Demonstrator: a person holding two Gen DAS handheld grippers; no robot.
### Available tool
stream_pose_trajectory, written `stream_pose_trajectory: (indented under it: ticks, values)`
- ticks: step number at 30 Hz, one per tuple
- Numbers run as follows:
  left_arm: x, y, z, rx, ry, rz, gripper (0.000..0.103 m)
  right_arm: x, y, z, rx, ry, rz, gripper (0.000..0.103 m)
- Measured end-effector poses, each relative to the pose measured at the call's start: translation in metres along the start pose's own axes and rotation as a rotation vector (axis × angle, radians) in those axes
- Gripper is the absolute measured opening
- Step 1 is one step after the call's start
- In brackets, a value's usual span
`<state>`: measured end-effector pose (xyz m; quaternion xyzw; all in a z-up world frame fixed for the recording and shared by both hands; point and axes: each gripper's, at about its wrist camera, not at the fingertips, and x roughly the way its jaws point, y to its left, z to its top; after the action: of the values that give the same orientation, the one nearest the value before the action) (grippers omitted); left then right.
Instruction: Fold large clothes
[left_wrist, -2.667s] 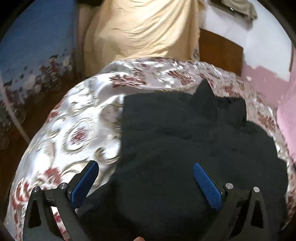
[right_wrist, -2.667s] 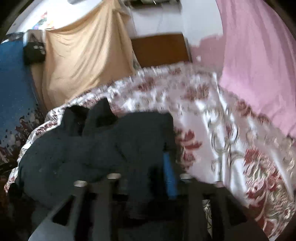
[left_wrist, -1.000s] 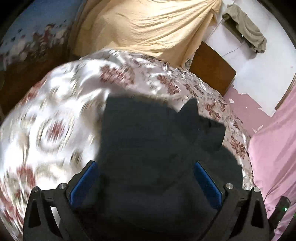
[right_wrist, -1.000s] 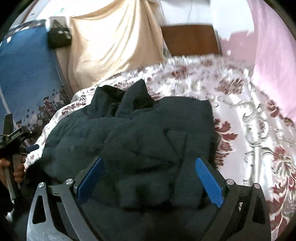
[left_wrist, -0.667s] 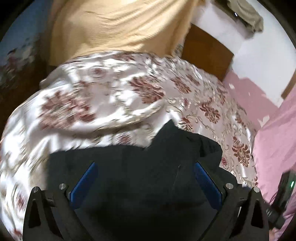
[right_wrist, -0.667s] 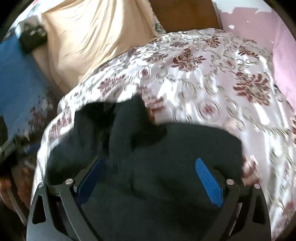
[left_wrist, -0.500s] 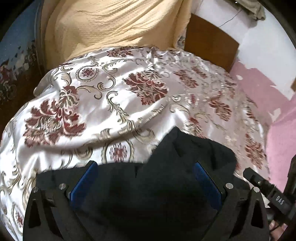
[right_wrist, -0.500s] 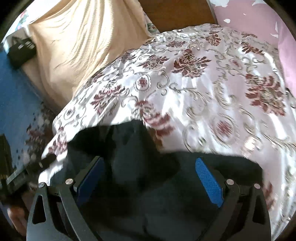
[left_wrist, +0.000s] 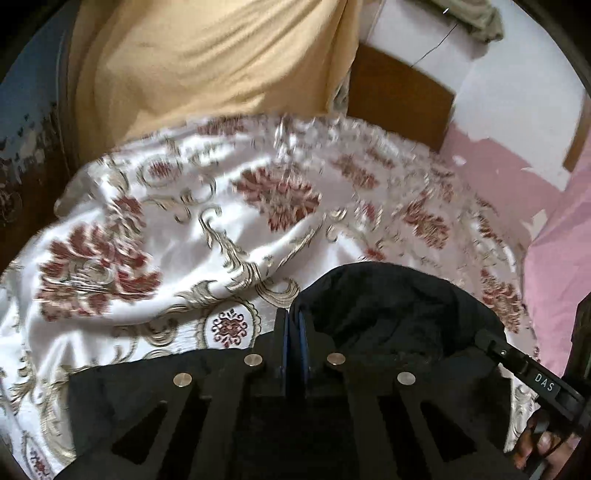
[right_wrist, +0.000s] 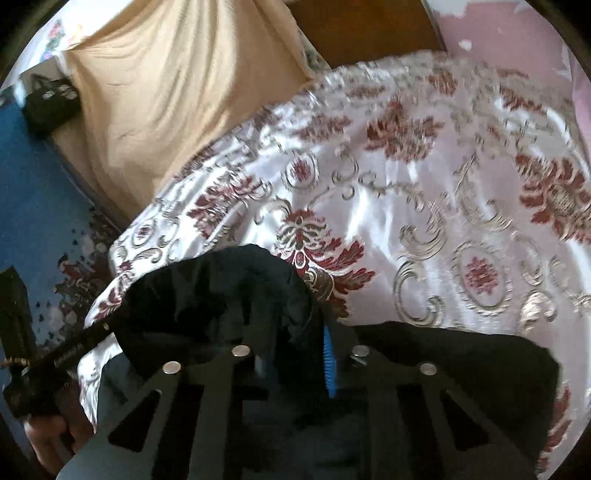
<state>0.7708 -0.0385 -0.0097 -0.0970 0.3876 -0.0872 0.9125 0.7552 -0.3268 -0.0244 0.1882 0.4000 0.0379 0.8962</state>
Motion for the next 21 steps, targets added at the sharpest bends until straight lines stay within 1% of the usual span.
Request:
stream_pose_trajectory:
  ticks: [1,3,5,9,10,12,14,16,17,19,21]
  values:
    - [-0.009,-0.001,-0.002,0.011,-0.017,-0.01,0.005,-0.009,-0.001,-0.001,-0.014,-0.013,0.011,0.016]
    - [-0.044,0.001,-0.013,0.043,-0.067,-0.031,0.005,-0.043,0.001,-0.011,-0.073,-0.05,0.033,0.015]
    - [-0.07,0.005,-0.025,0.053,-0.085,-0.051,0.005,-0.068,0.002,-0.02,-0.124,-0.074,0.032,0.014]
    - [-0.118,0.006,-0.059,0.102,-0.122,-0.065,0.004,-0.125,0.006,-0.055,-0.229,-0.127,0.033,0.011]
    - [-0.125,0.006,-0.066,0.109,-0.125,-0.064,0.004,-0.134,0.007,-0.062,-0.247,-0.133,0.027,0.01]
    - [-0.143,0.009,-0.087,0.108,-0.132,-0.069,0.004,-0.155,0.013,-0.087,-0.322,-0.16,-0.004,0.009]
    - [-0.153,0.015,-0.105,0.107,-0.138,-0.075,0.004,-0.168,0.017,-0.108,-0.387,-0.175,-0.045,0.008]
    - [-0.154,0.02,-0.12,0.109,-0.129,-0.079,0.004,-0.176,0.018,-0.123,-0.421,-0.185,-0.065,0.007]
    - [-0.15,0.022,-0.128,0.107,-0.117,-0.075,0.004,-0.176,0.015,-0.132,-0.429,-0.179,-0.07,0.007]
    - [-0.138,0.029,-0.137,0.081,-0.084,-0.07,0.004,-0.17,0.012,-0.141,-0.43,-0.152,-0.085,0.007]
    - [-0.128,0.033,-0.143,0.055,-0.071,-0.069,0.004,-0.161,0.009,-0.146,-0.426,-0.139,-0.103,0.007]
